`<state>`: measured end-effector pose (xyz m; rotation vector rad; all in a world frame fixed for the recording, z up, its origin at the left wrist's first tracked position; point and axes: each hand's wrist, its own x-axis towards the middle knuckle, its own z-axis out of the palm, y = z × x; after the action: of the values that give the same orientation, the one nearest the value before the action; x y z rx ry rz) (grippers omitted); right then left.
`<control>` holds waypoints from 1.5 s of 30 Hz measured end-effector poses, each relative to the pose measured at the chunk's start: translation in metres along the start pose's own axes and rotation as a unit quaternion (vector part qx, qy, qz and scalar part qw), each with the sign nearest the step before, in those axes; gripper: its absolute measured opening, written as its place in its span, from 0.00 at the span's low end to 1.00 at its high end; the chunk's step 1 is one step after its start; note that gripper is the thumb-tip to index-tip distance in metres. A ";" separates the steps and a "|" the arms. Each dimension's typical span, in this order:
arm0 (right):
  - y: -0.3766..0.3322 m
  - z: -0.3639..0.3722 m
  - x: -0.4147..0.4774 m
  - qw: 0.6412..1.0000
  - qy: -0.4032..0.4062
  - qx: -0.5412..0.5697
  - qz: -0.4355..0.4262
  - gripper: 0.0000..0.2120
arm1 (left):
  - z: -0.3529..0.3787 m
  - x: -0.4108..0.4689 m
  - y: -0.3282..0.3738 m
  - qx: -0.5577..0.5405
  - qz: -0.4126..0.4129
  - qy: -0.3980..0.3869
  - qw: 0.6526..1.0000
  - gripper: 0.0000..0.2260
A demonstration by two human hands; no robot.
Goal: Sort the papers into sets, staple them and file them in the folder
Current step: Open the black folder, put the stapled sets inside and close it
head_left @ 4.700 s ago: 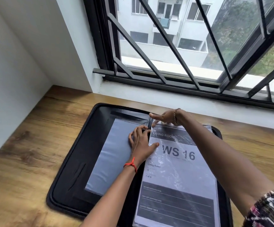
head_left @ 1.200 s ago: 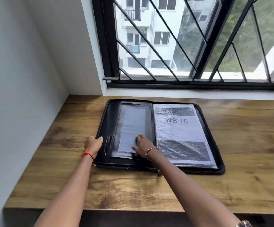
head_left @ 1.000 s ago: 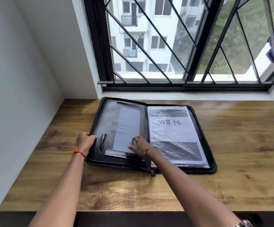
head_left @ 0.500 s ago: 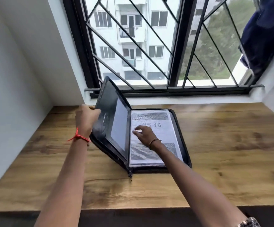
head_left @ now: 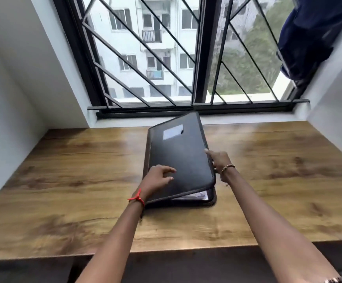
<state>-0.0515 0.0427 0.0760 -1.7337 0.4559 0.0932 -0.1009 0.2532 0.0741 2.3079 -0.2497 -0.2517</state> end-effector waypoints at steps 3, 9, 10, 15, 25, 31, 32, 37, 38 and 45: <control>0.047 -0.018 0.005 0.991 0.015 -0.125 0.042 0.09 | 0.024 -0.001 -0.036 0.083 -0.042 -0.027 0.995 0.18; 0.092 -0.010 -0.012 0.971 0.060 -0.227 0.040 0.13 | 0.045 -0.009 -0.071 0.182 -0.029 -0.061 0.981 0.23; 0.096 -0.006 -0.013 0.968 0.064 -0.239 0.040 0.13 | 0.046 -0.009 -0.073 0.195 -0.026 -0.054 0.979 0.23; 0.107 0.009 -0.014 0.934 0.086 -0.345 0.025 0.12 | 0.041 -0.004 -0.074 0.209 -0.012 -0.074 0.975 0.23; 0.104 0.105 -0.090 0.979 0.040 -0.190 -0.067 0.07 | 0.019 0.004 -0.087 0.016 -0.041 0.025 0.999 0.22; 0.112 0.171 -0.117 0.927 -0.040 0.270 0.256 0.10 | 0.016 0.000 -0.091 0.021 -0.023 0.025 0.999 0.19; 0.111 0.176 -0.116 0.918 -0.034 0.293 0.264 0.10 | 0.019 0.001 -0.091 0.026 -0.014 0.015 0.999 0.19; 0.106 0.193 -0.113 0.901 -0.004 0.339 0.271 0.14 | 0.020 0.013 -0.094 0.049 0.019 0.018 0.998 0.14; 0.107 0.194 -0.113 0.902 0.002 0.339 0.269 0.14 | 0.019 0.015 -0.093 0.058 0.026 0.016 0.998 0.13; 0.109 0.206 -0.111 0.899 0.035 0.346 0.268 0.14 | 0.016 0.028 -0.093 0.087 0.034 0.011 0.996 0.10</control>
<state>-0.1536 0.2521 -0.0359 -0.8803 0.8919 0.2326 -0.0692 0.2971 -0.0077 2.4663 -0.3514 -0.1758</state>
